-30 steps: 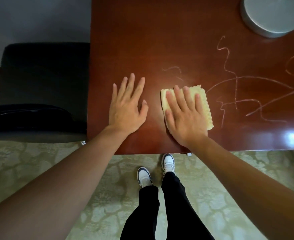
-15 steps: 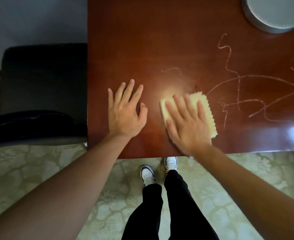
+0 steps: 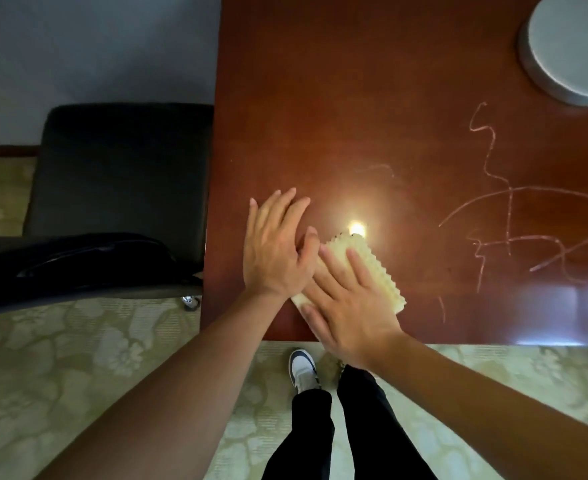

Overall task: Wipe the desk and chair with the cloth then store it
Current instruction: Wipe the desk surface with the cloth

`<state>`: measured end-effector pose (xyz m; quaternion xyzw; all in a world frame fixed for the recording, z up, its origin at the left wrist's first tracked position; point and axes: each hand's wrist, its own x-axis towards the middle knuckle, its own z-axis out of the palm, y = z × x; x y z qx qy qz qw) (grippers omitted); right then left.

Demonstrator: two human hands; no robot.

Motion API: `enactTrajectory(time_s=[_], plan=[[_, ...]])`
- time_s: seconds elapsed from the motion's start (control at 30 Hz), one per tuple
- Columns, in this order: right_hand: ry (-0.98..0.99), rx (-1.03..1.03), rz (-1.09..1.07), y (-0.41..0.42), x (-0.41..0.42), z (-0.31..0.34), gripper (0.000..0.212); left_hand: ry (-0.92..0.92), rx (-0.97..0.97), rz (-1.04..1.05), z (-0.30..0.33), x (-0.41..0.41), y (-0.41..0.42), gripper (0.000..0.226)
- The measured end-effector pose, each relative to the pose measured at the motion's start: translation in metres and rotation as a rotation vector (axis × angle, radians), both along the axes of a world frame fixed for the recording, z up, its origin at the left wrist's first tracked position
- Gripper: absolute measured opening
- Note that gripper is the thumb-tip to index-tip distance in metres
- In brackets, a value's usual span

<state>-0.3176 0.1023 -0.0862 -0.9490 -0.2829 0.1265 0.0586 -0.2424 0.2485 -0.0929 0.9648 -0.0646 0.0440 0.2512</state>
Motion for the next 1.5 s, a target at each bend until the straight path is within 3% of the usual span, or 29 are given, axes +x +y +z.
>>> enactTrajectory(time_s=[0.07,0.3,0.53,0.63,0.7,0.83,0.93,1.27,1.37,1.5], plan=[[0.003,-0.039,0.047,-0.015,0.025,-0.002,0.058,-0.026,0.030,-0.006,-0.003,0.001,0.001,0.046],[-0.039,-0.022,-0.258,-0.038,0.128,0.000,0.055,-0.089,0.136,0.007,-0.007,0.001,-0.003,0.048],[-0.077,0.051,-0.189,-0.011,0.028,-0.002,0.054,-0.057,0.166,0.011,-0.003,0.000,-0.003,0.053],[-0.043,0.057,-0.106,-0.016,0.023,-0.002,0.052,-0.045,0.150,0.025,-0.003,-0.001,-0.004,0.049],[-0.010,0.012,-0.039,-0.021,0.051,-0.002,0.054,-0.028,0.152,0.038,-0.003,0.000,-0.004,0.046],[-0.012,0.023,-0.217,-0.019,0.151,0.000,0.054,-0.037,0.144,0.050,-0.004,0.000,-0.004,0.047],[0.004,0.000,-0.234,-0.009,0.199,0.003,0.053,-0.033,0.179,0.046,-0.005,0.000,-0.004,0.048],[-0.058,0.099,-0.125,-0.039,0.041,-0.003,0.053,-0.060,0.154,0.036,-0.004,0.001,-0.003,0.041],[-0.051,0.056,-0.079,-0.044,0.063,-0.005,0.054,-0.064,0.153,0.033,-0.006,0.002,-0.003,0.042],[-0.054,0.013,-0.219,-0.045,0.145,0.000,0.056,-0.110,0.125,0.043,-0.011,0.000,-0.002,0.041]])
